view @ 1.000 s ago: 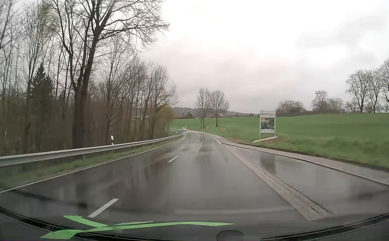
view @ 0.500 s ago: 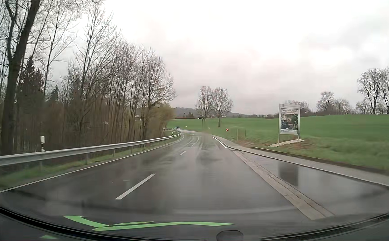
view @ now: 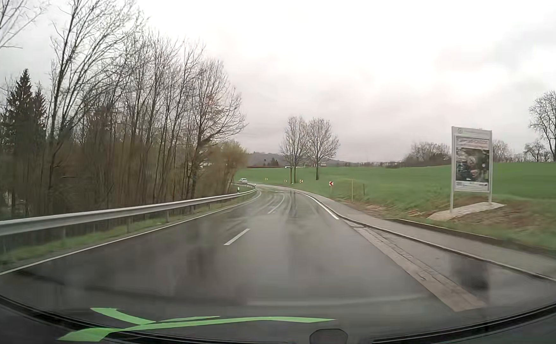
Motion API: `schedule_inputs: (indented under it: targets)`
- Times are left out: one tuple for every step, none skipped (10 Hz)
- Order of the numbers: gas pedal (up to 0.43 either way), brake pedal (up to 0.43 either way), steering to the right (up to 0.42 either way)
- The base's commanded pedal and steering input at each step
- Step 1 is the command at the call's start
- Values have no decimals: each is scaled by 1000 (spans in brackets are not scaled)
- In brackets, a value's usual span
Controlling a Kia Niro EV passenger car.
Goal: Follow the waypoints while adhering to traffic rules and regulations
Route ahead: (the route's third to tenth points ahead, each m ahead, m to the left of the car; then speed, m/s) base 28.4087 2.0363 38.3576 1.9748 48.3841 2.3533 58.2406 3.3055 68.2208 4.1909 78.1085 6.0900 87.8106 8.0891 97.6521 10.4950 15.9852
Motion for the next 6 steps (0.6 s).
schedule_inputs:
  targets:
    - [0, 0, 0]
    - [0, 0, 2]
    - [0, 0, 2]
    - [0, 0, 2]
    - [0, 0, 1]
    - [0, 0, 0]
